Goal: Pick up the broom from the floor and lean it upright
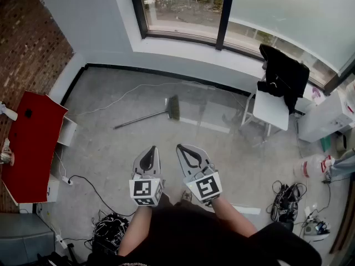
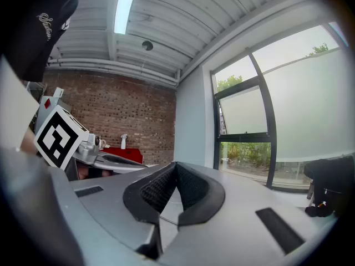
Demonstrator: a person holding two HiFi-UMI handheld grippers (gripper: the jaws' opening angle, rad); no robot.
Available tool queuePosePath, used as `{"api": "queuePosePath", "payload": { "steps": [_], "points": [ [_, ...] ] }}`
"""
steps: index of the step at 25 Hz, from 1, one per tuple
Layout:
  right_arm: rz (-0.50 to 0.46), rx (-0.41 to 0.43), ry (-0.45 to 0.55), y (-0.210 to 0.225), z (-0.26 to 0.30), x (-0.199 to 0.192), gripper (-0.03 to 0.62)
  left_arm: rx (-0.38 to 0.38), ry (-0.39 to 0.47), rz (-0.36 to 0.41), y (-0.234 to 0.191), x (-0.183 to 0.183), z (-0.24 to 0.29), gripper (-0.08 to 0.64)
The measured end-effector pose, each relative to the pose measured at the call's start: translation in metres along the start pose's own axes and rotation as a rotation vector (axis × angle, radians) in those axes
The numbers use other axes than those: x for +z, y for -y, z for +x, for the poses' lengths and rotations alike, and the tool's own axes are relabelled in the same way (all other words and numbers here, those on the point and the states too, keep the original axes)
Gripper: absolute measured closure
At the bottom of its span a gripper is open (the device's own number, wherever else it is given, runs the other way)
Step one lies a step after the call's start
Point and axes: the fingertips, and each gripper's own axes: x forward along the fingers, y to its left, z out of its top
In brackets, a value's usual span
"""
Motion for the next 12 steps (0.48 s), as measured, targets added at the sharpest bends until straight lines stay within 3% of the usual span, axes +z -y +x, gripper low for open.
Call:
{"api": "queuePosePath", "payload": {
  "steps": [7,12],
  "points": [
    [0.019,0.011,-0.015,-0.007,0.034,-0.014,0.584,0.021,-0.038,-0.001,-0.036,-0.015,0.007,0.555],
    [0.006,0.03,-0.066,-0.012,0.079,-0.02,0.584,0.056,-0.03,-0.048,-0.084,-0.018,0.028,0.555]
  ]
}}
